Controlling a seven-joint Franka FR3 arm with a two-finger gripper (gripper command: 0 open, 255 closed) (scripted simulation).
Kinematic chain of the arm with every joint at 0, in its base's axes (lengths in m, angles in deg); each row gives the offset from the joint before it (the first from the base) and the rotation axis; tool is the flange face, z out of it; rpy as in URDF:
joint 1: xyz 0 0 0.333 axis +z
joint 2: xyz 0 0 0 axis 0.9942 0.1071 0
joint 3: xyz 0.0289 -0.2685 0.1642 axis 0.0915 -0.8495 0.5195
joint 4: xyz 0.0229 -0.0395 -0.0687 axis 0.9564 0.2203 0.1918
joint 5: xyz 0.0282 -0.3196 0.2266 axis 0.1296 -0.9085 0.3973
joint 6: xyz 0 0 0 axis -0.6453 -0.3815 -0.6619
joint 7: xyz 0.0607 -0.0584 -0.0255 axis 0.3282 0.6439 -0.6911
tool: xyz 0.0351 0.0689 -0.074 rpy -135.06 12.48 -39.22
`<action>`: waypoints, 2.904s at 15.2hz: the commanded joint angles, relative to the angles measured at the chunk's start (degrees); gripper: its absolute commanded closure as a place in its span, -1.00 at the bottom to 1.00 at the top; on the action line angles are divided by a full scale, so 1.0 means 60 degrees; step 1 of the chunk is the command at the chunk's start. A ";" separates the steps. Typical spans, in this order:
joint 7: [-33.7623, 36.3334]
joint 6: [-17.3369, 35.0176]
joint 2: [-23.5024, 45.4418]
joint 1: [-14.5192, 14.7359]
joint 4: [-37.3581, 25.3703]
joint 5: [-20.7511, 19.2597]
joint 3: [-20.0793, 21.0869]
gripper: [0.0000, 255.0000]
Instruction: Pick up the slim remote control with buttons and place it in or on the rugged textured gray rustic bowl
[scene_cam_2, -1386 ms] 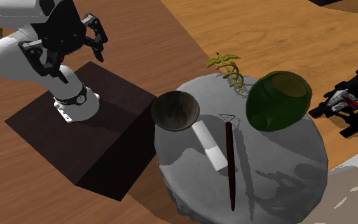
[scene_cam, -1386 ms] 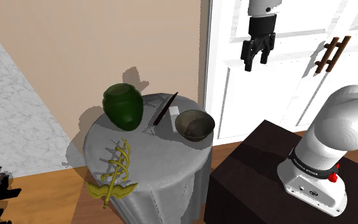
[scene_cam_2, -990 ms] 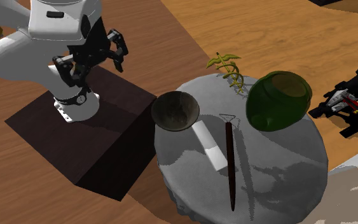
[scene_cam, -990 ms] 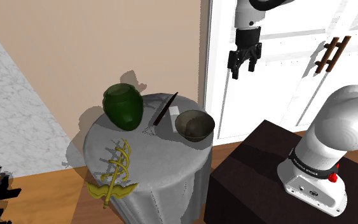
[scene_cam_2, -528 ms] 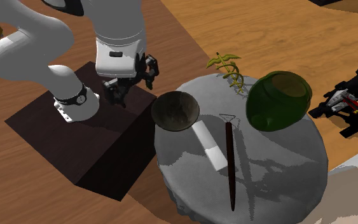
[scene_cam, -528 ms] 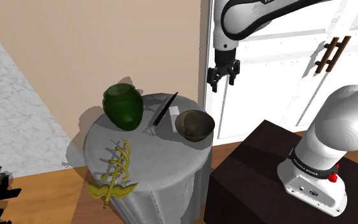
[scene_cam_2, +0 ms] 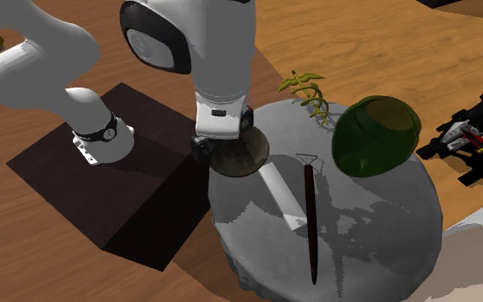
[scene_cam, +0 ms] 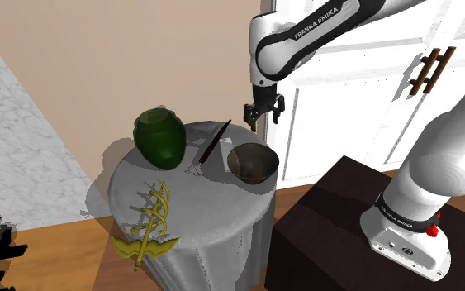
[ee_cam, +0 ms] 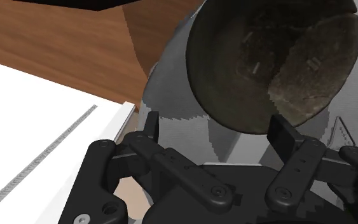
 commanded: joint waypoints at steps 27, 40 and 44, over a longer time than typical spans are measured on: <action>0.2837 0.3076 0.6780 0.0686 -0.4109 -0.1643 -0.0146 -1.00; 0.2837 0.3075 0.6780 0.0687 -0.4109 -0.1643 -0.0146 1.00; 0.2788 0.2800 0.6482 0.0652 -0.4089 -0.1577 -0.0098 1.00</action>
